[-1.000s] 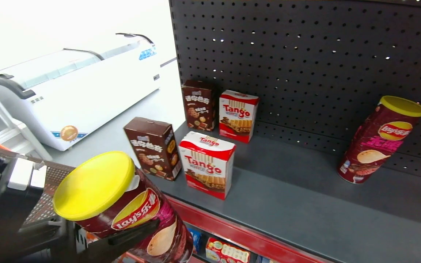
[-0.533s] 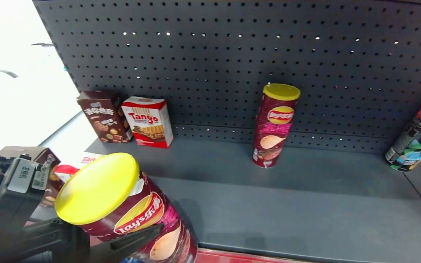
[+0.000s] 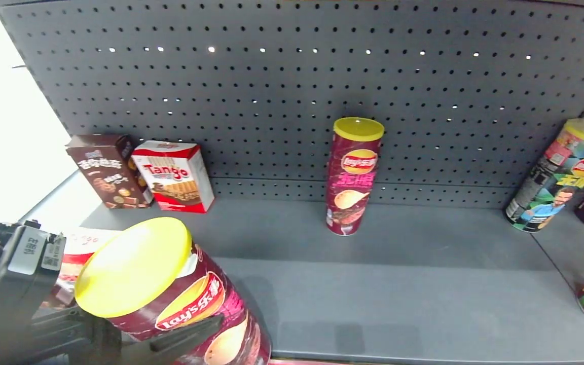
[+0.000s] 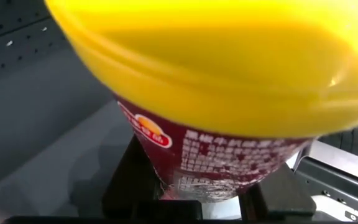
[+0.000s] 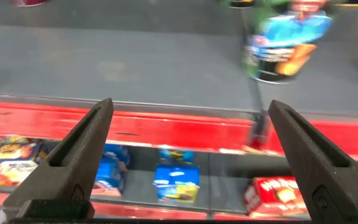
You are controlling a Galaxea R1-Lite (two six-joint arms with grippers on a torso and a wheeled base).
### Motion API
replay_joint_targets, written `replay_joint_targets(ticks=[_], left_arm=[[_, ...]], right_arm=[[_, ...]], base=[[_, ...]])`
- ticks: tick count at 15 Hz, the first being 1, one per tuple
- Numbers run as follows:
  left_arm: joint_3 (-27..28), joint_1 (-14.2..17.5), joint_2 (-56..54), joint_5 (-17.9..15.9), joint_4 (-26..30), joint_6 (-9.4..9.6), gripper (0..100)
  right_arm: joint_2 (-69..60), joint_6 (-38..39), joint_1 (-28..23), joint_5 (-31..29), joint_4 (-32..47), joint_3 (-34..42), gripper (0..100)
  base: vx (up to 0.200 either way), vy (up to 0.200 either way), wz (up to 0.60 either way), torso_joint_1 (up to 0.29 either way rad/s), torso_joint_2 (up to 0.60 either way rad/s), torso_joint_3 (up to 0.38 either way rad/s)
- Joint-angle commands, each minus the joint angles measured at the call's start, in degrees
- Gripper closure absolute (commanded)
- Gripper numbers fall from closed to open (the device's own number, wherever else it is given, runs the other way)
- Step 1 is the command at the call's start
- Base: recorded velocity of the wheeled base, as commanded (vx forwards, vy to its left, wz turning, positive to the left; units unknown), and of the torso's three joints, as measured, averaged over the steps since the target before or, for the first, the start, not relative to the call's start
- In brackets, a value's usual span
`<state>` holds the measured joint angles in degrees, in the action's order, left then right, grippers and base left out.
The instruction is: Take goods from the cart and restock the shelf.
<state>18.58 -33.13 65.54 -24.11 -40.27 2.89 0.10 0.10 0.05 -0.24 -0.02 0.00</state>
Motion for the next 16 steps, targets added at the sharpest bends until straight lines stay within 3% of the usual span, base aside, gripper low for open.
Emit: replay_joint_targets(ticks=[1,16], left_arm=[[0.05,0.0,0.12,-0.06,0.01,0.01,100],[-1.0,0.44,-1.82,0.21,0.01,0.27,100]], right_arm=[[0.08,-0.01,0.04,-0.02,0.02,0.0,0],[0.08,-0.01,0.04,-0.02,0.02,0.0,0]], base=[[0.0,0.0,0.0,0.0,0.0,0.0],[0.0,0.0,0.0,0.0,0.0,0.0]])
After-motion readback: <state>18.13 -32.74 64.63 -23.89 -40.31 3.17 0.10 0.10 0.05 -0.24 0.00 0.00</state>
